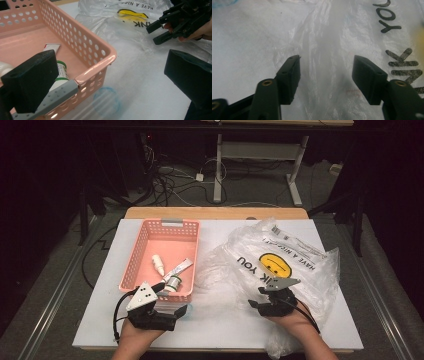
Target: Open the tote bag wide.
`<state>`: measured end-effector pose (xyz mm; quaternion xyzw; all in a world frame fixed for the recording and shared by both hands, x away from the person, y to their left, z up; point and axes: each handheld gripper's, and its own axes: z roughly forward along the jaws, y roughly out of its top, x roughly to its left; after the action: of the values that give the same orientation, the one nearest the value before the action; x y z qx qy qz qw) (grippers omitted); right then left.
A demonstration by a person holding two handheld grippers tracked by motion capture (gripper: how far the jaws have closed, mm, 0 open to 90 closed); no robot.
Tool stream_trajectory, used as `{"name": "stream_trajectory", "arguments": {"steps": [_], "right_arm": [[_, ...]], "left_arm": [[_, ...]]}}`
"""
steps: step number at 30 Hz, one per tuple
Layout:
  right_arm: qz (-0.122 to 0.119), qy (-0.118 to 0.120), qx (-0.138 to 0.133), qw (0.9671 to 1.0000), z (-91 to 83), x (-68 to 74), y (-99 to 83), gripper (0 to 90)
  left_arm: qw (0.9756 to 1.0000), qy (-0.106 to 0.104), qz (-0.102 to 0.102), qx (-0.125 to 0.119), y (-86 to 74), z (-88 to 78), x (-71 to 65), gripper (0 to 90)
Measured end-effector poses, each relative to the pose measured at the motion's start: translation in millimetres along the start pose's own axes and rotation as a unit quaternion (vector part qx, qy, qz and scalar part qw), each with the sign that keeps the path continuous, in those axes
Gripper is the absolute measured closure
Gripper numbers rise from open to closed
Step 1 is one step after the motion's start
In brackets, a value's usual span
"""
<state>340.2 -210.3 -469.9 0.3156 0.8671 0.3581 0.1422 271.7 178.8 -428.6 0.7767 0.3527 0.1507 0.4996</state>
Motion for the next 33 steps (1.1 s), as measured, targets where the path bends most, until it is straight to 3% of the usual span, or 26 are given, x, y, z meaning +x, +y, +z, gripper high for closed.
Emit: {"name": "stream_trajectory", "arguments": {"steps": [6, 12, 23, 25, 33], "right_arm": [[-0.007, -0.010, -0.001, 0.9999, 3.3, 1.8, 2.7, 56.7], [-0.007, -0.006, 0.008, 0.9999, 7.9, 1.4, 1.0, 64.3], [0.002, -0.015, 0.000, 0.9999, 7.4, -1.1, -1.7, 81.4], [0.006, -0.013, -0.005, 0.9999, 7.0, -2.0, -2.9, 88.4], [0.019, -0.009, -0.026, 0.9994, 0.9, -4.0, -4.0, 90.0]], "left_arm": [[1.0000, -0.001, -0.001, 0.003, 0.0, 0.4, -0.1, 0.0], [1.0000, -0.001, -0.003, 0.002, 0.1, -0.1, 0.5, 0.0], [1.0000, 0.000, -0.001, 0.003, -0.1, 0.0, -0.1, 0.0], [1.0000, -0.001, -0.001, 0.004, -0.2, 0.1, 0.1, 0.0], [1.0000, -0.001, -0.001, 0.005, -0.5, 0.5, 1.2, 0.0]]}}
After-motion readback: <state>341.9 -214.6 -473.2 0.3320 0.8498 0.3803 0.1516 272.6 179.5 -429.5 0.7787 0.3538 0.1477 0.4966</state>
